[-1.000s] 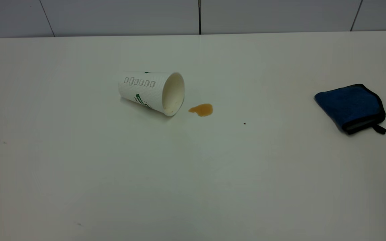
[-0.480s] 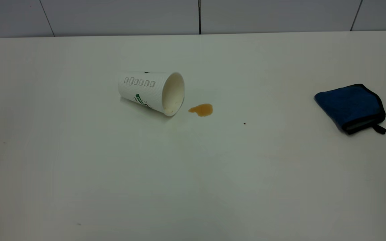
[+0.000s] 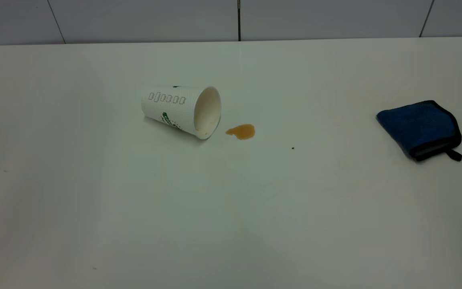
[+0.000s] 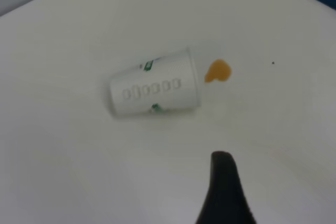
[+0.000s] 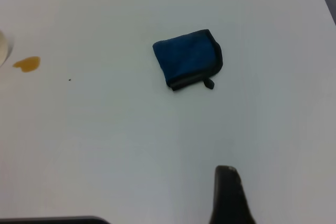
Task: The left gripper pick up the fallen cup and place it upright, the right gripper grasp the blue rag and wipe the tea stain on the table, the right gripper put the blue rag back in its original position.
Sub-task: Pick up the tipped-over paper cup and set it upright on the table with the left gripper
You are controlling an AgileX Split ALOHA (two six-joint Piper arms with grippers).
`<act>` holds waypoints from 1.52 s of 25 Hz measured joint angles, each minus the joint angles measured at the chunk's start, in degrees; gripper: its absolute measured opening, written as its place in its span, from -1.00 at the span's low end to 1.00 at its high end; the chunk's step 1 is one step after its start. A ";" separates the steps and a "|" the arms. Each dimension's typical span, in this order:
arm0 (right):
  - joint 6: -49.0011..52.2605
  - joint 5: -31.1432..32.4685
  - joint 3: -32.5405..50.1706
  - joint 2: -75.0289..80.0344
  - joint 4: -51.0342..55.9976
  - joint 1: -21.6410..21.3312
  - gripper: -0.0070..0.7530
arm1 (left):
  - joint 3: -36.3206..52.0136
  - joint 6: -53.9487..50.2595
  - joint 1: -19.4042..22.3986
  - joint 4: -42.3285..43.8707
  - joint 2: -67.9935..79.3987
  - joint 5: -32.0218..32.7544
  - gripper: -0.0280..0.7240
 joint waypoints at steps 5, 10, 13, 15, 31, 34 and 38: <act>0.00 0.00 0.00 0.00 0.00 0.00 0.42 | -6.46 0.59 -12.77 -1.55 13.90 -8.05 0.58; 0.00 0.00 0.00 0.00 0.00 0.00 0.42 | -13.50 0.70 -19.41 -2.22 28.46 -14.20 0.57; 0.00 0.00 0.00 0.00 0.00 0.00 0.42 | -18.92 -0.63 -21.79 -2.40 36.58 -15.07 0.53; 0.00 0.00 0.00 0.00 0.00 0.00 0.42 | -23.12 -2.42 -22.98 -2.64 41.68 -16.32 0.49; 0.00 0.00 0.00 0.00 0.00 0.00 0.42 | -46.25 -2.49 -20.53 -0.65 53.31 -5.51 0.47; 0.00 0.00 0.00 0.00 0.00 0.00 0.42 | -51.84 -4.56 -18.56 6.01 53.31 6.58 0.47; 0.00 0.00 0.00 0.00 0.00 0.00 0.42 | -56.58 -23.72 -18.24 29.61 53.73 17.02 0.47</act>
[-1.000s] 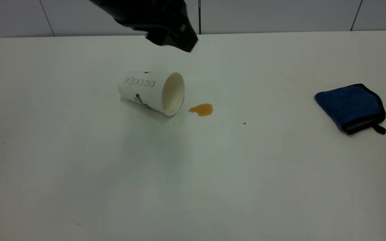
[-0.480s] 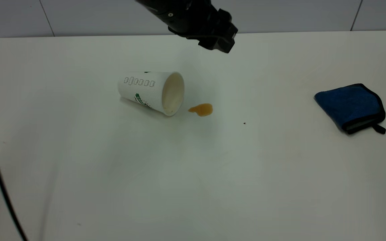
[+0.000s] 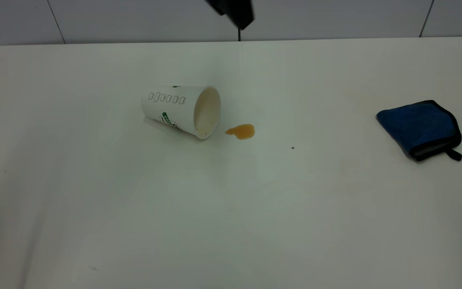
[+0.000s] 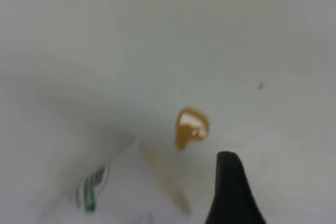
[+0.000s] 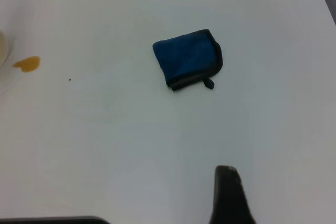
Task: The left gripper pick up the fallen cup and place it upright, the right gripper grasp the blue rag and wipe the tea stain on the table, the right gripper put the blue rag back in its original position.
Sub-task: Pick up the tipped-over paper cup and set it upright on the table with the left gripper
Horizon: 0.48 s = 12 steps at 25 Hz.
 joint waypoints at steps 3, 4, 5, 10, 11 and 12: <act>0.00 0.00 0.00 0.00 0.00 0.00 0.42 | -3.13 -18.03 -0.14 19.87 1.72 5.84 0.47; 0.00 0.00 0.00 0.00 0.00 0.00 0.42 | -3.63 -22.98 -0.14 24.60 2.36 6.12 0.47; 0.00 0.00 0.00 0.00 0.00 0.00 0.42 | -3.98 -27.95 -0.07 27.49 3.15 5.95 0.47; 0.00 0.00 0.00 0.00 0.00 0.00 0.42 | -4.35 -33.71 -3.95 31.25 8.35 3.89 0.47; 0.00 0.00 0.00 0.00 0.00 0.00 0.42 | -4.35 -34.22 -5.09 31.39 9.60 2.58 0.47; 0.00 0.00 0.00 0.00 0.00 0.00 0.42 | -4.35 -34.45 -6.49 31.71 11.12 1.22 0.47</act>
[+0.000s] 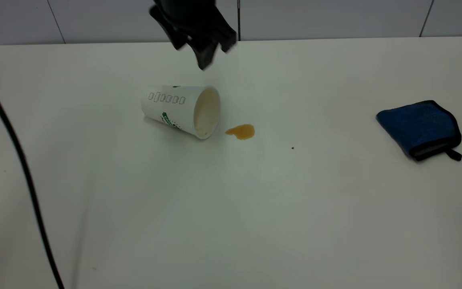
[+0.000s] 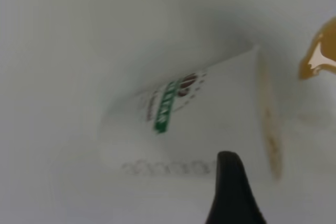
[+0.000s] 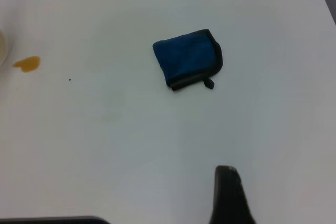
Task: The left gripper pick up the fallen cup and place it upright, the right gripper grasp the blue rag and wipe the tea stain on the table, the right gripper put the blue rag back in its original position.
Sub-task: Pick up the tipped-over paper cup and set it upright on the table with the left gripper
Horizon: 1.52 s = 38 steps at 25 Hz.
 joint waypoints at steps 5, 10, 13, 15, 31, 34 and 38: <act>0.00 0.00 0.00 0.00 0.00 0.00 0.42 | 0.00 -4.06 -4.97 4.65 4.45 -5.27 0.50; 0.00 0.00 0.00 0.00 0.00 0.00 0.42 | 0.00 -8.84 -5.57 9.18 5.50 -5.78 0.62; 0.00 0.00 0.00 0.00 0.00 0.00 0.42 | 0.00 -14.61 -5.57 14.02 5.93 -5.84 0.64; 0.00 0.00 0.00 0.00 0.00 0.00 0.42 | 0.00 -19.60 -5.57 18.74 6.00 -5.58 0.64; 0.00 0.00 0.00 0.00 0.00 0.00 0.42 | -0.10 -29.38 -5.57 27.97 10.42 -1.55 0.64; 0.00 0.00 0.00 0.00 0.00 0.00 0.42 | -0.18 -29.38 -5.57 28.01 11.54 -1.15 0.64; 0.00 0.00 0.00 0.00 0.00 0.00 0.42 | -0.34 -30.78 -5.57 29.32 12.51 0.47 0.64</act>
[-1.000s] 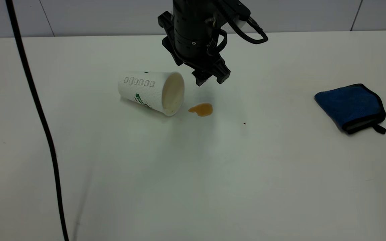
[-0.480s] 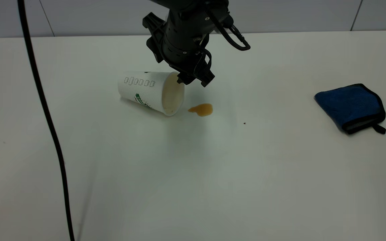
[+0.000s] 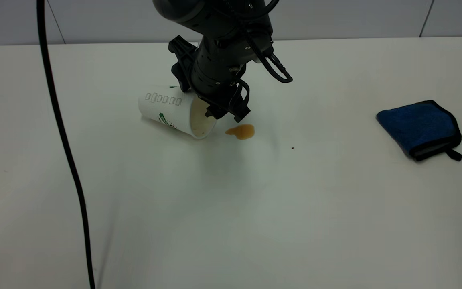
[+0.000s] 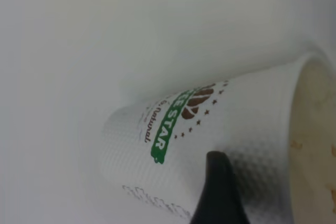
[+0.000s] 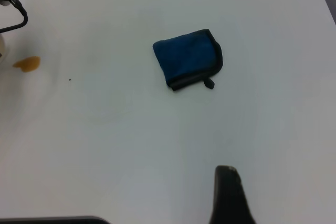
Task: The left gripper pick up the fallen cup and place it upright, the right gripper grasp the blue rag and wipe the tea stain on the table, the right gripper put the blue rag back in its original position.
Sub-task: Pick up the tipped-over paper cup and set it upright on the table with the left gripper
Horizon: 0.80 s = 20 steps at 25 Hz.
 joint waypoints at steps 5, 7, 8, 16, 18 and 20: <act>0.00 0.00 0.00 0.00 0.00 0.00 0.42 | -0.05 -3.66 0.00 4.13 0.79 0.35 0.64; 0.00 0.00 0.00 0.00 0.00 0.00 0.42 | -0.05 -5.22 0.00 5.42 0.99 1.22 0.64; 0.00 0.00 0.00 0.00 0.00 0.00 0.42 | -0.05 -6.29 0.00 6.56 1.12 2.08 0.64; 0.00 0.00 0.00 0.00 0.00 0.00 0.42 | -0.05 -9.99 0.00 10.80 1.33 6.40 0.64; 0.00 0.00 0.00 0.00 0.00 0.00 0.42 | -0.05 -10.06 0.00 10.89 1.33 6.35 0.64; 0.00 0.00 0.00 0.00 0.00 0.00 0.42 | -0.05 -10.07 0.00 10.94 1.33 6.35 0.64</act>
